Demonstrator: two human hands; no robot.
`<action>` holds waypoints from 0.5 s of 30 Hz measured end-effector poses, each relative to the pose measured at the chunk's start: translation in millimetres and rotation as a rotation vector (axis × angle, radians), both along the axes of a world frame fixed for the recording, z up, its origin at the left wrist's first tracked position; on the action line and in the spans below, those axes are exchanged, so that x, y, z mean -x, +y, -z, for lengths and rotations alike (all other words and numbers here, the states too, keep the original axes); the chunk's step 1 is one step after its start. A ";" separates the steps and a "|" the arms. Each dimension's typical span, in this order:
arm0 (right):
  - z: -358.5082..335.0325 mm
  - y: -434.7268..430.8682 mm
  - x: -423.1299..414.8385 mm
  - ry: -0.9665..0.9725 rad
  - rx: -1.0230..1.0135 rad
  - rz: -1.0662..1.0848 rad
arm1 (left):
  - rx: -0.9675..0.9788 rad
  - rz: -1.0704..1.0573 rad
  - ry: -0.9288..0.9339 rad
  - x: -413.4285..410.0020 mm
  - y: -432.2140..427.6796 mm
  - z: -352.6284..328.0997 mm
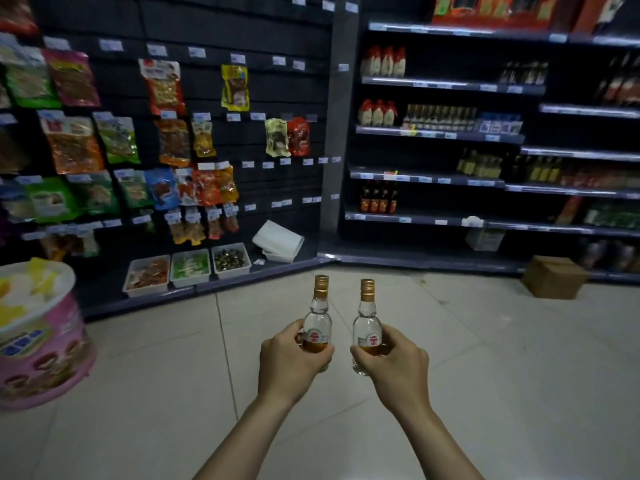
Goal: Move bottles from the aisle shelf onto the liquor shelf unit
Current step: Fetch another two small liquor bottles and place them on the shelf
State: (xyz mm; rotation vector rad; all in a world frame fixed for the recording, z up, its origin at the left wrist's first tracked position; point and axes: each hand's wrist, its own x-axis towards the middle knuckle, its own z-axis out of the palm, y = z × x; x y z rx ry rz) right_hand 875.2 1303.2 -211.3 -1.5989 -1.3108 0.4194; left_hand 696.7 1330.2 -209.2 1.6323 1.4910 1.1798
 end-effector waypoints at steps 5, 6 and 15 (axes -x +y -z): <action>-9.3 112.6 -83.5 0.011 -0.007 -0.013 | -0.004 0.016 -0.032 -83.8 109.2 -10.9; -11.8 132.3 -99.0 0.009 -0.010 -0.012 | -0.009 0.020 -0.041 -99.6 129.1 -13.6; -12.7 288.7 -222.3 0.031 -0.001 0.015 | 0.011 0.091 -0.044 -228.7 300.5 -18.1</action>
